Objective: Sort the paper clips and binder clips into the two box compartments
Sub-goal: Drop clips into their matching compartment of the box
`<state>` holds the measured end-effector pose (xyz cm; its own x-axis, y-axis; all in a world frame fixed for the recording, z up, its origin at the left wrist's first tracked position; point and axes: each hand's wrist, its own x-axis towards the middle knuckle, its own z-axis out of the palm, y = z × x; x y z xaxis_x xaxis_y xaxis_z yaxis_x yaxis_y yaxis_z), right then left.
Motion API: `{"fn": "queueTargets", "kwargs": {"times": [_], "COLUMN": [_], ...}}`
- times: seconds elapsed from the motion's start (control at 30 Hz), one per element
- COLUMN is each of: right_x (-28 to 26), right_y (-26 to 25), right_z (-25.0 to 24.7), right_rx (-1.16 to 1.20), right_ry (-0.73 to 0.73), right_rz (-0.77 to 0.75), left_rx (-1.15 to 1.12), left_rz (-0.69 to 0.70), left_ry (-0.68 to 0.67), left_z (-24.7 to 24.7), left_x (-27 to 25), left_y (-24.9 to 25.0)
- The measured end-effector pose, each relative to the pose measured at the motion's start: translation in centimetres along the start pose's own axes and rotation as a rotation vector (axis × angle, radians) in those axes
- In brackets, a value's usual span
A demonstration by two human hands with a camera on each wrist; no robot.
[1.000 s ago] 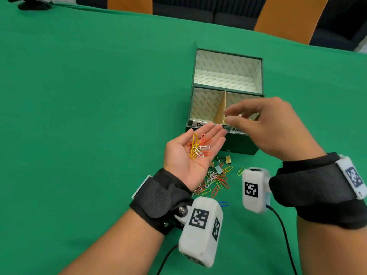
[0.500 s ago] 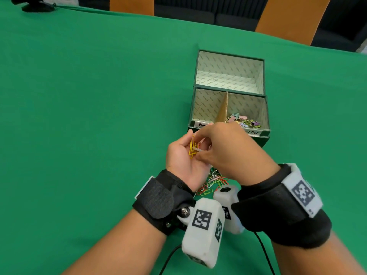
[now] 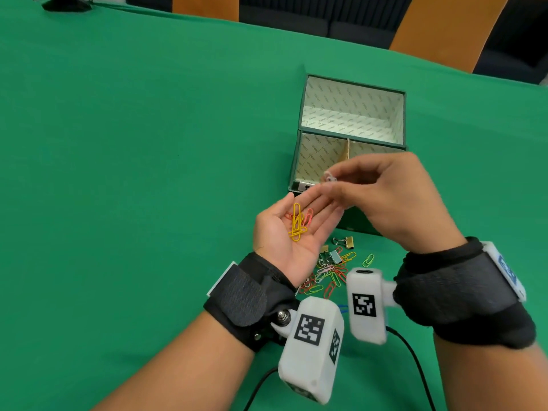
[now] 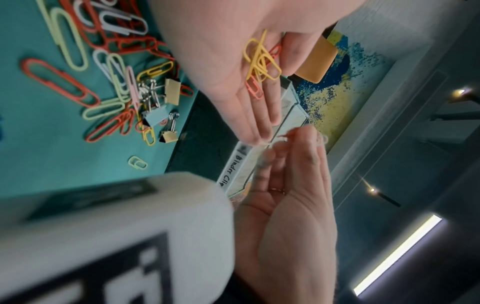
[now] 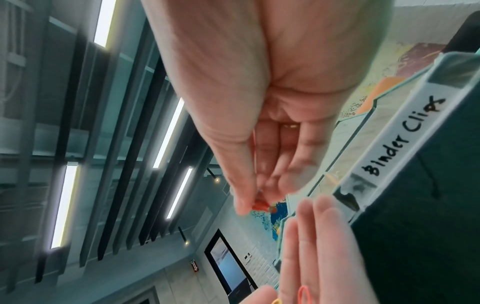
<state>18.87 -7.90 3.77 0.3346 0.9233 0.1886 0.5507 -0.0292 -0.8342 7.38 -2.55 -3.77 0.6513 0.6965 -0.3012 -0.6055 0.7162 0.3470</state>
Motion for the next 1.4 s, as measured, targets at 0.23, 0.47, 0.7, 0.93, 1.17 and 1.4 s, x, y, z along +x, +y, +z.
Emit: {"fn": "queueTargets", "kwargs": {"times": [0.23,0.47,0.7,0.93,1.17,1.4], "right_x": [2.7,3.0,0.4,-0.4,-0.6,-0.2], "right_y": [0.1,0.6,-1.8,-2.0,-1.6,-1.5], "right_z": [0.6,0.3,0.5,2.8,4.2,3.3], "right_rx": [-0.184,-0.558,-0.552,-0.665,-0.625,-0.587], "right_ry": [0.29,0.014,-0.302,-0.395,-0.351,-0.372], "right_rz": [-0.08,0.023,-0.068,-0.109,-0.102,-0.03], "left_rx": [-0.007,-0.005,-0.041,-0.054,-0.062,-0.041], "left_rz": [-0.021,-0.027,0.013,0.015,0.008,-0.005], "left_ry": [-0.006,-0.011,-0.011,0.09,0.217,0.169], "left_z": [-0.1,0.0,-0.4,0.0,0.0,0.9], "left_x": [-0.1,0.0,0.4,0.1,-0.3,-0.7], "left_y": [0.3,0.4,0.2,0.1,0.1,-0.1]}}
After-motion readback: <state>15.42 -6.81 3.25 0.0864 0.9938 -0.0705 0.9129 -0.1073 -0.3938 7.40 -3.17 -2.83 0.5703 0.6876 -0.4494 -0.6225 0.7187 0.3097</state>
